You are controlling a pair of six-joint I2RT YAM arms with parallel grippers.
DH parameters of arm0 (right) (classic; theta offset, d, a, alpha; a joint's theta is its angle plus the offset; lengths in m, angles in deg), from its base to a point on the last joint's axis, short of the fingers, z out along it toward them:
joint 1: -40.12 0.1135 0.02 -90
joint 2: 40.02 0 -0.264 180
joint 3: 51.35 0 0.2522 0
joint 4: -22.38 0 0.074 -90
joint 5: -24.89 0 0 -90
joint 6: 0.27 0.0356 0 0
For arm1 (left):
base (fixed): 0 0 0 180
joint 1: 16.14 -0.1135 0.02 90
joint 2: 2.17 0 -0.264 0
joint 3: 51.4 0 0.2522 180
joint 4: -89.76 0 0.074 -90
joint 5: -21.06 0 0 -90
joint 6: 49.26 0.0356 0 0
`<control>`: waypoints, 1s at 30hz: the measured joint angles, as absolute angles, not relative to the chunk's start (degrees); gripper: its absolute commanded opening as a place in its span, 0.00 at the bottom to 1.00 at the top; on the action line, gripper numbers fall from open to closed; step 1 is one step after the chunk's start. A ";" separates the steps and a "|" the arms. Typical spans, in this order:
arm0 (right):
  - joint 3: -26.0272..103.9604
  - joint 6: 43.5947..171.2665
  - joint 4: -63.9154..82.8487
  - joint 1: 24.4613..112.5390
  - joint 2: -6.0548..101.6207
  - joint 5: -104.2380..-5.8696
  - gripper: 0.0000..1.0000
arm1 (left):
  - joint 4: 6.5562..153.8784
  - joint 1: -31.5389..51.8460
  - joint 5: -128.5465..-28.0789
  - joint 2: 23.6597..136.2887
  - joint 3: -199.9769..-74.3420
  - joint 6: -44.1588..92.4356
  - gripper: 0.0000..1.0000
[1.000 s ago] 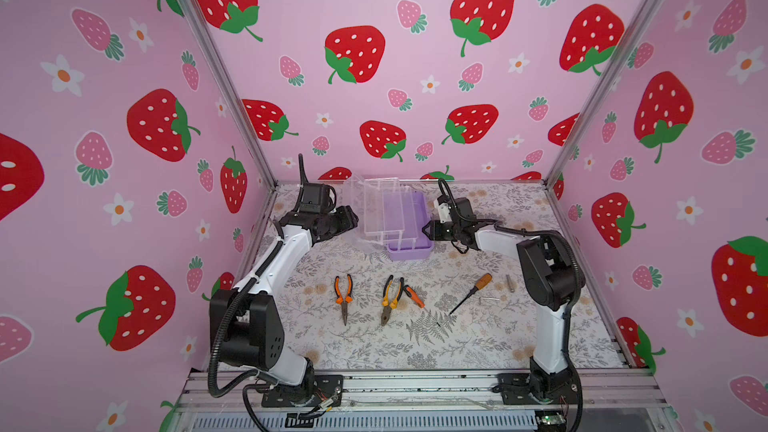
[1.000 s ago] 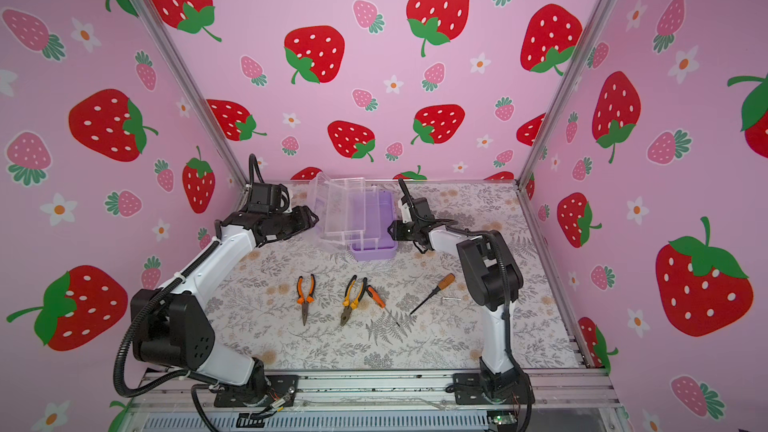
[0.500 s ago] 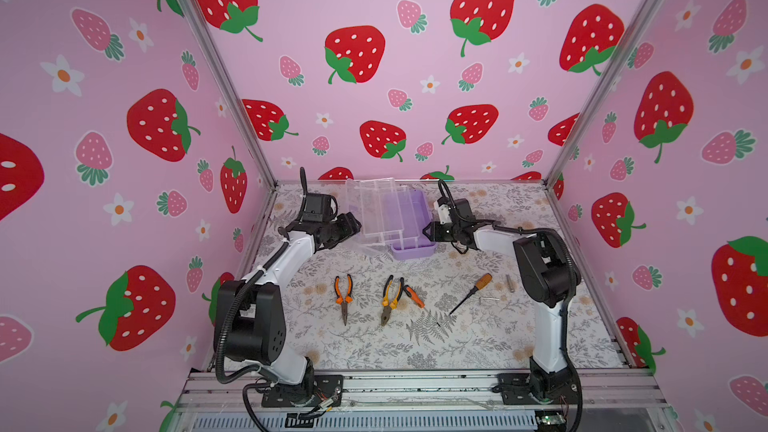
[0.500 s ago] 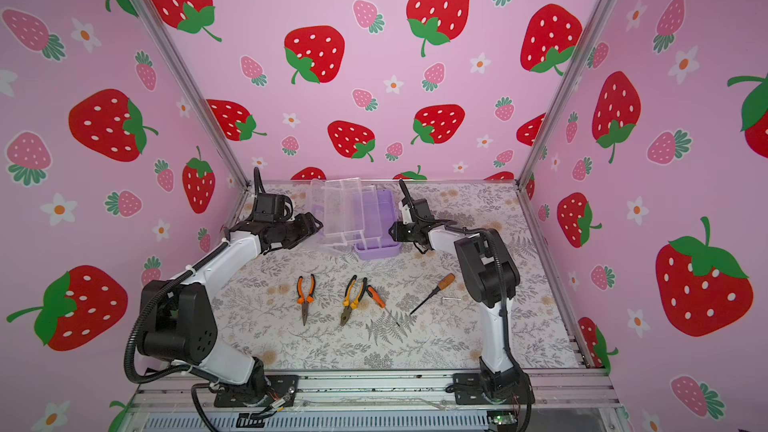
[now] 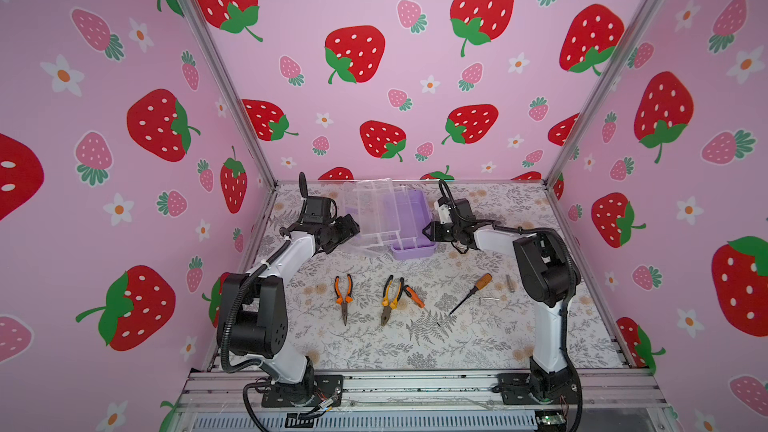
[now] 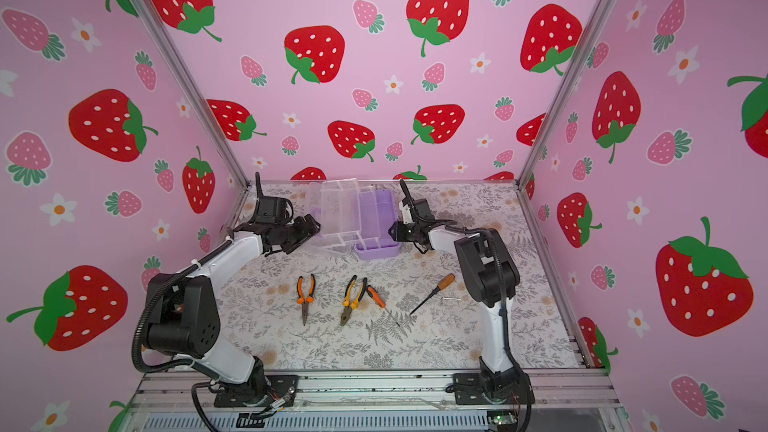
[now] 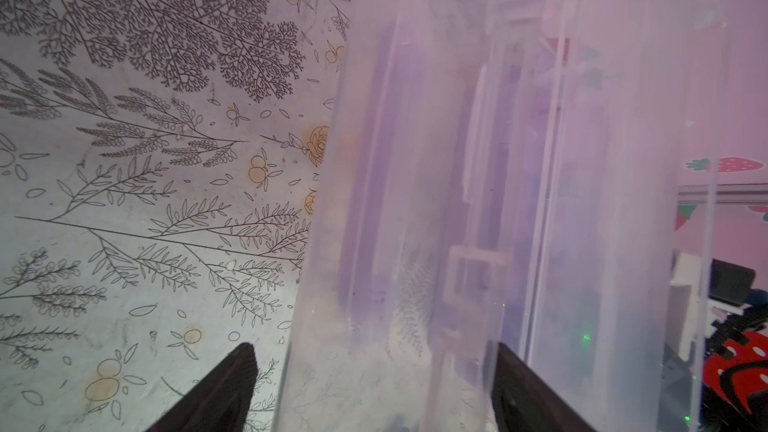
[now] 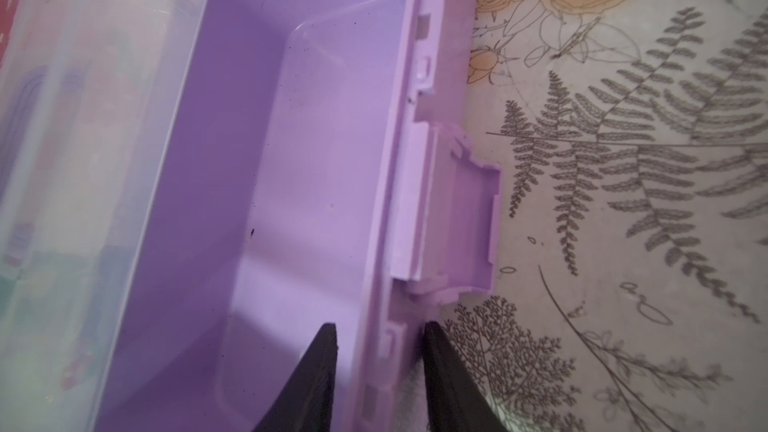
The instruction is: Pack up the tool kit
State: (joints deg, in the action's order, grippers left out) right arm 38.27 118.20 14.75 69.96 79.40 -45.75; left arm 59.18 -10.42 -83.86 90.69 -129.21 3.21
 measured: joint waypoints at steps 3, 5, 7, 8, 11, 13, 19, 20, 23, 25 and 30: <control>38.27 118.22 14.81 69.94 79.44 -45.66 0.38 | 60.05 -10.55 -83.42 92.05 -128.40 2.68 0.94; 38.27 118.22 14.90 69.92 79.44 -45.64 0.38 | 60.14 -10.92 -82.85 92.81 -127.55 2.18 0.96; 38.27 118.22 15.03 69.79 79.48 -45.56 0.38 | 60.14 -11.34 -82.15 93.42 -126.78 1.72 0.97; 38.29 118.24 15.08 69.74 79.48 -45.51 0.39 | 60.10 -11.43 -81.87 93.62 -126.54 1.61 0.98; 38.29 118.24 15.14 69.72 79.48 -45.42 0.39 | 60.03 -11.45 -81.32 93.95 -126.35 1.41 0.98; 38.29 118.27 15.18 69.72 79.51 -45.36 0.39 | 60.12 -11.43 -81.08 93.93 -126.35 1.41 0.98; 38.29 118.40 15.25 69.72 79.51 -45.14 0.41 | 59.27 -11.43 -78.68 93.93 -126.35 1.30 0.98; 38.29 118.40 15.25 69.72 79.51 -45.14 0.40 | 58.87 -11.40 -77.87 93.93 -126.35 1.24 0.98; 38.29 118.44 15.27 69.72 79.51 -45.12 0.41 | 57.78 -11.38 -75.88 94.01 -126.35 1.02 0.98; 38.29 118.46 15.29 69.72 79.51 -45.10 0.41 | 57.52 -11.38 -74.90 94.23 -126.35 0.87 0.98; 38.29 118.59 15.34 69.72 79.51 -45.07 0.41 | 57.28 -11.49 -73.41 95.08 -125.58 0.54 0.97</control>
State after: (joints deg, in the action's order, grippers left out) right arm 38.29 118.59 15.34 69.72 79.51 -45.07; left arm 57.28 -11.49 -73.41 95.08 -125.58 0.54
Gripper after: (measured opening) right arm 0.410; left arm 0.975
